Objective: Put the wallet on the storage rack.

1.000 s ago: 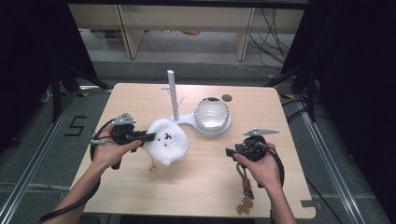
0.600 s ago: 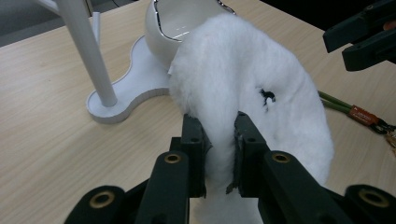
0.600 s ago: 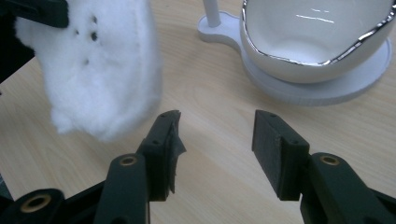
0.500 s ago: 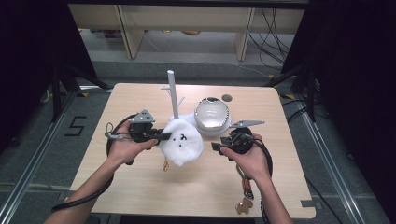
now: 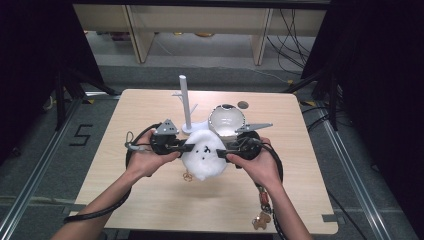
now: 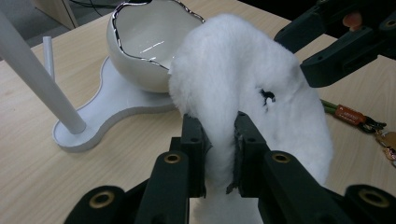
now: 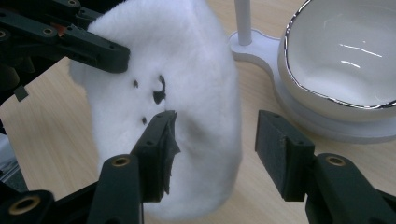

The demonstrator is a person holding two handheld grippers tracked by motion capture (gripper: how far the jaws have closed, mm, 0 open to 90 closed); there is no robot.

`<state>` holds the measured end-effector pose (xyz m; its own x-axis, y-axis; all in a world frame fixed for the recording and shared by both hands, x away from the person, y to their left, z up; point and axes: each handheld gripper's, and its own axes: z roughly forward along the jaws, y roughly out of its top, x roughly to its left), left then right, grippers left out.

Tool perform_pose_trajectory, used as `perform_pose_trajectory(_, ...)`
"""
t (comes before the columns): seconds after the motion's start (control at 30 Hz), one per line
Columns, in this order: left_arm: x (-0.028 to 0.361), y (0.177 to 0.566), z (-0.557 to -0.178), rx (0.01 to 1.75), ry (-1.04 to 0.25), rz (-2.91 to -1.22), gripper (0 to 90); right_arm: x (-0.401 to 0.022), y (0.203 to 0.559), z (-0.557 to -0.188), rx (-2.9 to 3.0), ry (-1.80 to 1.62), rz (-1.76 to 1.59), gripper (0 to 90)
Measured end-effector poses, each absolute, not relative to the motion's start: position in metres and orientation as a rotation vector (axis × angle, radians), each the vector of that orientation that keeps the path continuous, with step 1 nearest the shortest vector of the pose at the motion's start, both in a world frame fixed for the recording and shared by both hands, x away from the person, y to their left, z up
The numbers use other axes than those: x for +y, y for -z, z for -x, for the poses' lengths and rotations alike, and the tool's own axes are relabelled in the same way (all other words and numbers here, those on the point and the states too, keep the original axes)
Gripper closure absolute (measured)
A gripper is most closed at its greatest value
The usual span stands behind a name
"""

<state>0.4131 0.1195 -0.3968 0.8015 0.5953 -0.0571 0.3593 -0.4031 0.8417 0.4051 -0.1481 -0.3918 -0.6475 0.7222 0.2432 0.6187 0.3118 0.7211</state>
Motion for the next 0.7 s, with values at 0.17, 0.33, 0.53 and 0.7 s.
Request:
perform_pose_trajectory(0.17,0.114,0.394,-0.41,0.683,-0.318,-2.032,77.1,-0.145,0.392,-0.408,2.46,-1.261,-1.232,46.3)
perform_pose_trajectory(0.33,0.111,0.392,-0.408,0.652,-0.32,-2.042,77.1,-0.145,0.392,-0.409,2.464,-1.255,-1.244,45.1)
perform_pose_trajectory(0.53,0.108,0.39,-0.406,0.631,-0.327,-2.043,77.1,-0.147,0.394,-0.411,2.496,-1.239,-1.221,48.6)
perform_pose_trajectory(0.7,0.105,0.39,-0.405,0.622,-0.331,-2.053,77.1,-0.147,0.394,-0.411,2.522,-1.244,-1.214,59.8)
